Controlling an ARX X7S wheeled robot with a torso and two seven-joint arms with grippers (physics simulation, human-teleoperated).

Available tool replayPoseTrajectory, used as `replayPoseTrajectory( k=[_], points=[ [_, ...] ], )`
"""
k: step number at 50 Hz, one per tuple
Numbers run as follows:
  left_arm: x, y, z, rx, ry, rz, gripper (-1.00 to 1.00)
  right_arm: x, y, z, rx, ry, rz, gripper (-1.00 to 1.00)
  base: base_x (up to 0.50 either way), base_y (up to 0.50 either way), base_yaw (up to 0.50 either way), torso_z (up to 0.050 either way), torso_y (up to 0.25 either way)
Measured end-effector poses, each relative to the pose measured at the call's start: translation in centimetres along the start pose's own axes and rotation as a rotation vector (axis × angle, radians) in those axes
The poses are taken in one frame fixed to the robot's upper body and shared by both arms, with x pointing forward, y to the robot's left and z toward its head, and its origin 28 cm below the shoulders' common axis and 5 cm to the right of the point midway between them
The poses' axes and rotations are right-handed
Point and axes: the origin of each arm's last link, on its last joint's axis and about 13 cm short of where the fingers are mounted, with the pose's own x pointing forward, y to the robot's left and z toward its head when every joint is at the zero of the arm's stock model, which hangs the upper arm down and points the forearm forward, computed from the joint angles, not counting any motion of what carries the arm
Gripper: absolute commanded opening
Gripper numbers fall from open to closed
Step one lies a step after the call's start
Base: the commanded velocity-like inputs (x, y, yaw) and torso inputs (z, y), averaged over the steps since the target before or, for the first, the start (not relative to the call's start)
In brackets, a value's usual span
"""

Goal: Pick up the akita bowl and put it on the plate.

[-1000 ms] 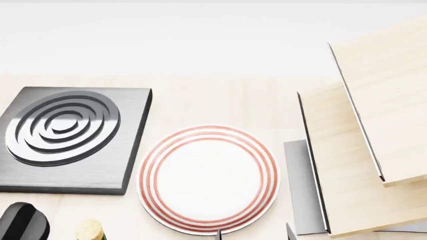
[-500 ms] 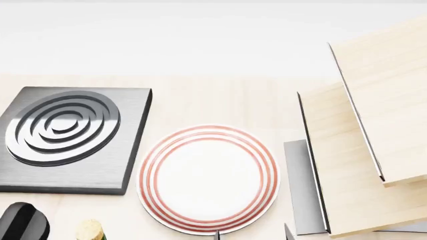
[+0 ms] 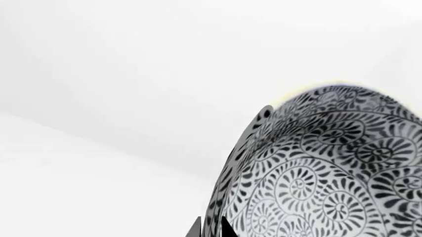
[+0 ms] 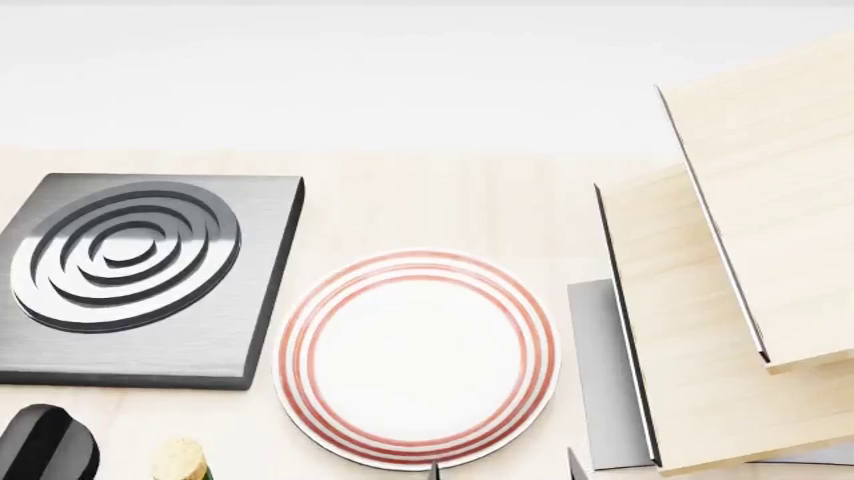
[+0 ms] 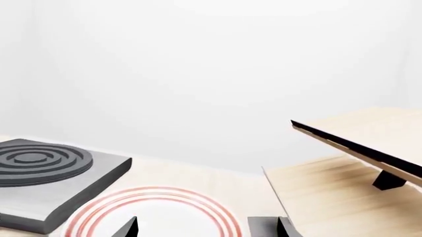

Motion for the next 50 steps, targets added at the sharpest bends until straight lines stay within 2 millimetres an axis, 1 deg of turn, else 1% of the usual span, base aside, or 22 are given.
replayPoseTrajectory(
  k=[16, 28, 39, 50],
  points=[
    [1.0, -0.6, -2.0, -0.079, 0.125, -0.003, -1.0, 0.0, 0.2, -0.2, 0.0, 0.006, 0.009, 1.0, 0.0, 0.0, 0.0, 0.0, 0.001],
    [2.0, -1.2, -4.2, -0.058, 0.245, 0.003, -1.0, 0.0, 0.3, -0.3, 0.002, 0.007, 0.015, 1.0, 0.0, 0.0, 0.0, 0.0, 0.0],
    [3.6, -1.5, -6.5, -0.046, 0.349, 0.002, -1.0, 0.0, 0.4, -0.5, 0.005, 0.009, 0.018, 1.0, 0.0, 0.0, 0.0, 0.0, 0.001],
    [3.9, -2.0, -8.1, -0.014, 0.429, -0.018, -1.0, 0.0, 0.4, -0.5, 0.005, 0.01, 0.02, 1.0, 0.0, 0.0, 0.0, 0.0, 0.0]
  ],
)
